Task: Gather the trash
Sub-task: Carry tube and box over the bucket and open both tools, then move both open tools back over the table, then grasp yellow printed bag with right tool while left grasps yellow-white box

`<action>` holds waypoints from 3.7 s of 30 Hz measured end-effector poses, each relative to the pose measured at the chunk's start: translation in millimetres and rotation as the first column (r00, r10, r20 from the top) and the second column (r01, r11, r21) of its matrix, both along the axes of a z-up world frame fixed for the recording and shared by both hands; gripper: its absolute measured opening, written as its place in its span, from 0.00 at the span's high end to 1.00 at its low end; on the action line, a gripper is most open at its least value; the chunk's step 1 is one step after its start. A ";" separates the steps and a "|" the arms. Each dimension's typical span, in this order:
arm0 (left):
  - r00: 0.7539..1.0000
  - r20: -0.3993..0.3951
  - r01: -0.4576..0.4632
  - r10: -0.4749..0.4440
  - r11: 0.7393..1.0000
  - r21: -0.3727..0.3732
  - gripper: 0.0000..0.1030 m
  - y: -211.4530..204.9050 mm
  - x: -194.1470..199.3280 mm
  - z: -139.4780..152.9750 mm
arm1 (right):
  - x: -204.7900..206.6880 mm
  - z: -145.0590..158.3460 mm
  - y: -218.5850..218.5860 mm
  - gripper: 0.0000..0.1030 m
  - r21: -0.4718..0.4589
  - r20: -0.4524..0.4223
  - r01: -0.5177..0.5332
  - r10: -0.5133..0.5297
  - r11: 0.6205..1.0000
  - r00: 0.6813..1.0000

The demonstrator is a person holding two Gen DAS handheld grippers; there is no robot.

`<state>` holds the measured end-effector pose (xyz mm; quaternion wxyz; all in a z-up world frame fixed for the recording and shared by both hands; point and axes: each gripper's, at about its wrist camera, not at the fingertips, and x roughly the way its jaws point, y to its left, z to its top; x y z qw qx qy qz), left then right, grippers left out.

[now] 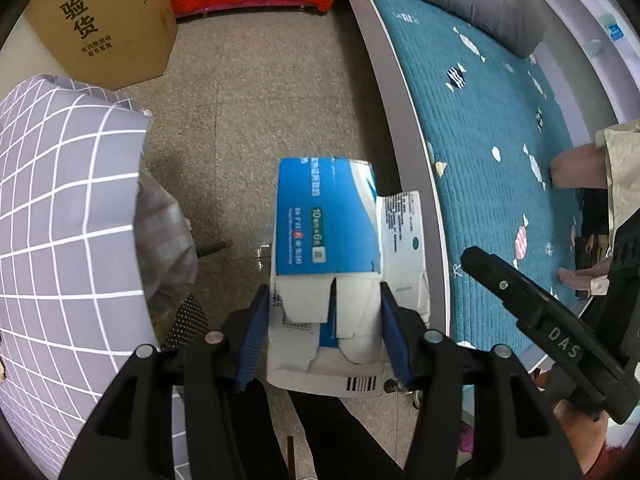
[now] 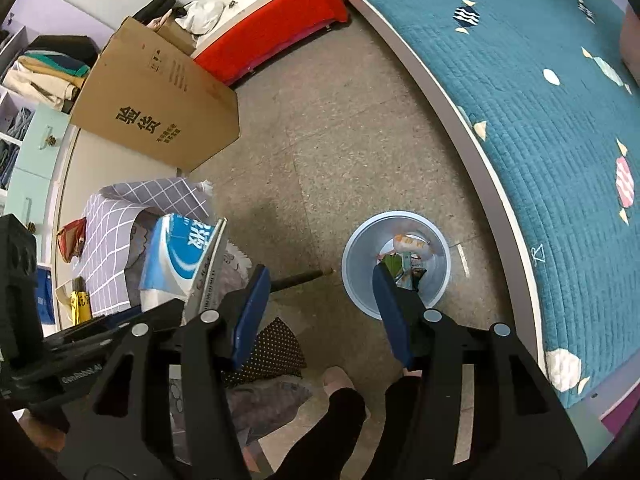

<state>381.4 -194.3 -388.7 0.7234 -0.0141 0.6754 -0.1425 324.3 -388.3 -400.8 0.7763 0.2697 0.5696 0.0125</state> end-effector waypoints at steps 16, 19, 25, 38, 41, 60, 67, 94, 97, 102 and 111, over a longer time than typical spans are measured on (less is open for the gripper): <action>0.996 -0.020 0.084 -0.084 0.996 0.021 0.49 -51.9 -8.1 -8.9 | -25.3 16.1 -41.3 0.45 -0.037 0.040 0.105 -0.103 0.994 0.994; 0.995 -0.008 0.100 -0.100 0.995 0.013 0.48 -64.7 -6.2 -5.4 | -30.2 20.9 -50.6 0.45 -0.035 0.054 0.135 -0.133 0.990 0.990; 0.994 0.020 0.104 -0.104 0.995 0.011 0.31 -80.1 -7.7 3.3 | -38.8 24.4 -67.2 0.45 -0.036 0.063 0.165 -0.163 0.986 0.985; 0.999 0.042 0.031 -0.032 0.999 0.020 0.31 -48.2 -13.5 27.9 | -39.6 38.2 -42.2 0.45 -0.010 0.081 0.106 -0.105 0.994 0.991; 0.998 0.065 0.001 -0.002 1.000 0.013 0.31 -30.5 -14.6 42.8 | -33.3 48.5 -23.2 0.45 -0.007 0.099 0.070 -0.069 0.998 0.993; 0.936 0.248 -0.265 0.250 0.964 0.028 0.31 266.4 -33.8 123.0 | 9.3 94.6 253.8 0.44 0.047 0.202 -0.186 0.173 0.981 0.964; 0.903 0.244 -0.378 0.354 0.924 0.059 0.31 392.2 -50.1 122.1 | 17.4 87.3 380.5 0.42 0.067 0.194 -0.315 0.297 0.947 0.935; 0.962 0.171 -0.238 0.213 0.961 0.142 0.31 387.0 27.5 65.7 | 53.4 43.8 419.6 0.64 0.014 0.074 -0.297 0.295 0.955 0.953; 0.966 0.172 -0.225 0.195 0.958 0.177 0.31 380.0 33.6 59.9 | 55.3 45.4 414.1 0.64 0.012 0.079 -0.288 0.286 0.957 0.955; 0.977 0.154 -0.186 0.147 0.941 0.283 0.31 368.1 44.9 43.3 | 55.9 44.3 402.8 0.63 0.018 0.084 -0.263 0.261 0.965 0.962; 0.961 0.157 -0.261 0.227 0.932 0.249 0.82 377.4 45.5 51.6 | 54.8 47.6 388.4 0.64 0.047 0.104 -0.269 0.263 0.962 0.959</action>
